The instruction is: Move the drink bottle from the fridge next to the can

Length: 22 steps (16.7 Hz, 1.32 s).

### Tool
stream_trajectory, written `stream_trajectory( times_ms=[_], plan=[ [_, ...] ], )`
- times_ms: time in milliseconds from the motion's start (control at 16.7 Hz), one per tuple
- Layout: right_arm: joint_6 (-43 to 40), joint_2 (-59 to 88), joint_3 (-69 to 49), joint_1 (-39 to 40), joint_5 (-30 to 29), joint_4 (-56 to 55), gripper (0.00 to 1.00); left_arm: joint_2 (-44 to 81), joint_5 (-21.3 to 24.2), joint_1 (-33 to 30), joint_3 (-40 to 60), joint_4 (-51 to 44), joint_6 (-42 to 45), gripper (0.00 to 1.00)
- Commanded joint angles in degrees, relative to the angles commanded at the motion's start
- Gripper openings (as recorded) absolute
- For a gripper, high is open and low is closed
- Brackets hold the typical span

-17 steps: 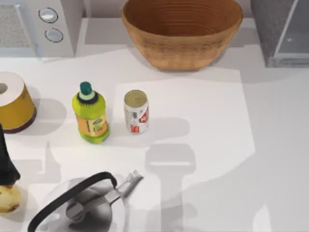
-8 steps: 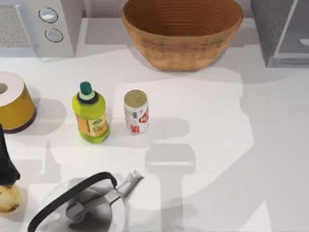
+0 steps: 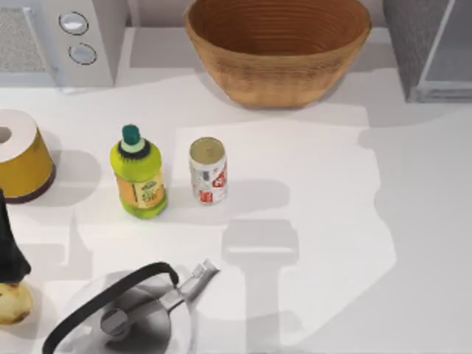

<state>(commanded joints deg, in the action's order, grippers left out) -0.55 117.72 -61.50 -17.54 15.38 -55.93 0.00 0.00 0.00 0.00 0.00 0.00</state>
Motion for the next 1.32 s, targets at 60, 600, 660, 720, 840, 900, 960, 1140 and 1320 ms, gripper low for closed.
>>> stream_trajectory(
  times_ms=[60, 600, 660, 720, 840, 900, 960, 1140, 1320],
  plan=[
    [0.0, -1.7, 4.0, -0.4, 0.4, -1.0, 0.00, 0.0, 0.0, 0.0, 0.0, 0.0, 0.0, 1.00],
    [0.1, -11.9, 20.0, -3.0, 3.3, -8.0, 0.00, 0.0, 0.0, 0.0, 0.0, 0.0, 0.0, 1.00],
    [0.1, -11.9, 20.0, -3.0, 3.3, -8.0, 0.00, 0.0, 0.0, 0.0, 0.0, 0.0, 0.0, 1.00],
    [0.2, -11.6, 19.8, -2.7, 3.2, -7.8, 0.00, 0.0, 0.0, 0.0, 0.0, 0.0, 0.0, 1.00],
    [0.1, -11.1, 19.8, -2.0, 2.4, -8.2, 0.00, 0.0, 0.0, 0.0, 0.0, 0.0, 0.0, 1.00],
    [0.1, -10.3, 19.8, -0.7, 1.2, -8.9, 0.00, 0.0, 0.0, 0.0, 0.0, 0.0, 0.0, 1.00],
    [0.0, -9.3, 19.8, 1.1, -0.7, -9.7, 0.00, 0.0, 0.0, 0.0, 0.0, 0.0, 0.0, 1.00],
    [-0.1, -5.4, 20.0, 10.2, -9.6, -13.0, 0.00, 0.0, 0.0, 0.0, 0.0, 0.0, 0.0, 1.00],
    [-0.2, -1.3, 20.3, 23.8, -22.9, -17.2, 0.00, 0.0, 0.0, 0.0, 0.0, 0.0, 0.0, 1.00]
  ],
)
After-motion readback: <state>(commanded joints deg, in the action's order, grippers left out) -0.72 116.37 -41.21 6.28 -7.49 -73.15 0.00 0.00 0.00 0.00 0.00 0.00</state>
